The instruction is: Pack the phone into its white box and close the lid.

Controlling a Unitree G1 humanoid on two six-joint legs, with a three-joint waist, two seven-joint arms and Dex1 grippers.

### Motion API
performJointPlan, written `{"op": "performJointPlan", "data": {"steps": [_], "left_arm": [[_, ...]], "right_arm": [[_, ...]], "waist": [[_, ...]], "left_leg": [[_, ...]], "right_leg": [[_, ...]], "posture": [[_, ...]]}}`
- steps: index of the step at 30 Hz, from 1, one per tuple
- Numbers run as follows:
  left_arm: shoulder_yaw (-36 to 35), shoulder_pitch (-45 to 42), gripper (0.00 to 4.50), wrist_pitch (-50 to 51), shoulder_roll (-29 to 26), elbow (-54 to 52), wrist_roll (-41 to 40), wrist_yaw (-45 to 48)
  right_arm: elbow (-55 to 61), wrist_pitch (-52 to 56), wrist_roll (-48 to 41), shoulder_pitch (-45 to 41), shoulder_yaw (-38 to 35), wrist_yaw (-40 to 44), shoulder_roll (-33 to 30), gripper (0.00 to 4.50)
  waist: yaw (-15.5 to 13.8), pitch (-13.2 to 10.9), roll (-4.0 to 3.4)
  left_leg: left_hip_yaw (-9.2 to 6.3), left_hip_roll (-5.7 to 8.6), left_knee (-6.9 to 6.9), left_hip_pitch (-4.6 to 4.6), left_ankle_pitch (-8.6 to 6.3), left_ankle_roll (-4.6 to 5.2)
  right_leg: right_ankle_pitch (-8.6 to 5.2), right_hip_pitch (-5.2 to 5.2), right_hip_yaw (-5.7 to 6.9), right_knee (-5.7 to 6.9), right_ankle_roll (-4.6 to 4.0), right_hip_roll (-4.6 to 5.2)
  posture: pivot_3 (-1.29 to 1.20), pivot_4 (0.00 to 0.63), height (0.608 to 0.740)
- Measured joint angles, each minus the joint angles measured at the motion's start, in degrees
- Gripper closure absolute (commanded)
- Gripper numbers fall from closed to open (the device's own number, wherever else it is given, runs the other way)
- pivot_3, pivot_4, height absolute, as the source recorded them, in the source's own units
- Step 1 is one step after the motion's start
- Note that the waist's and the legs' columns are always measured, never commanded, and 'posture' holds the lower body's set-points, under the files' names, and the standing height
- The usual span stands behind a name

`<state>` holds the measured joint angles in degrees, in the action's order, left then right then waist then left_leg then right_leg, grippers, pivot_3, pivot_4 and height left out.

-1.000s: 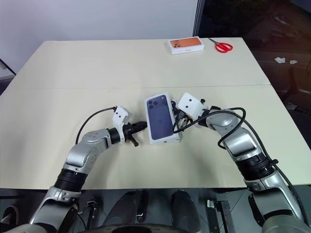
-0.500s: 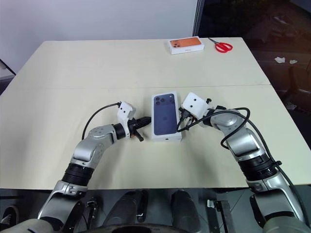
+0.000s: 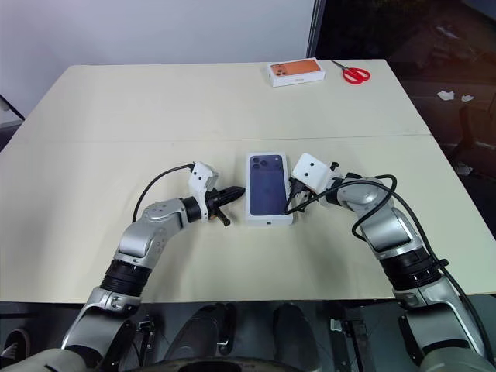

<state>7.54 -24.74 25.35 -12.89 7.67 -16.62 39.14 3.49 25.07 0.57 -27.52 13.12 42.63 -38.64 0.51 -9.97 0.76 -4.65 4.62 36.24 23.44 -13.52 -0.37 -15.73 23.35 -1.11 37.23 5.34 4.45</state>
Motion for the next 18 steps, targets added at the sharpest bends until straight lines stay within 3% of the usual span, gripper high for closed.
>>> {"op": "performJointPlan", "data": {"steps": [7, 11, 18], "left_arm": [[-4.2, -2.0, 4.50, 2.3, -0.5, -2.8, -2.8, -0.8], [-5.0, -8.6, 4.50, 2.8, 2.0, -2.3, -3.7, -0.9], [0.8, -9.7, 4.50, -1.4, 4.6, 6.2, 1.1, -0.6]], "right_arm": [[-4.5, -3.0, 0.2, -3.8, -2.0, 2.2, -2.4, 4.48], [-5.6, -1.1, -3.6, -9.7, -6.6, 2.0, 1.9, 4.48], [-9.5, -2.4, -2.2, -8.7, -2.9, 0.1, 8.0, 4.48]], "waist": [[0.1, 0.0, 0.01], [0.1, 0.0, 0.04], [0.1, 0.0, 0.04]], "left_leg": [[0.01, 0.00, 0.02, 0.00, 0.01, -0.01], [0.00, -0.01, 0.01, 0.00, 0.02, -0.04], [0.03, 0.05, 0.01, -0.03, 0.22, -0.37]], "right_leg": [[0.00, 0.01, 0.03, 0.03, 0.00, -0.01], [0.00, -0.01, 0.07, 0.01, 0.00, -0.03], [0.01, 0.00, 0.02, 0.06, 0.01, 0.00]], "posture": [[0.00, 0.150, 0.740], [0.00, 0.150, 0.740], [0.00, 0.150, 0.740]]}}
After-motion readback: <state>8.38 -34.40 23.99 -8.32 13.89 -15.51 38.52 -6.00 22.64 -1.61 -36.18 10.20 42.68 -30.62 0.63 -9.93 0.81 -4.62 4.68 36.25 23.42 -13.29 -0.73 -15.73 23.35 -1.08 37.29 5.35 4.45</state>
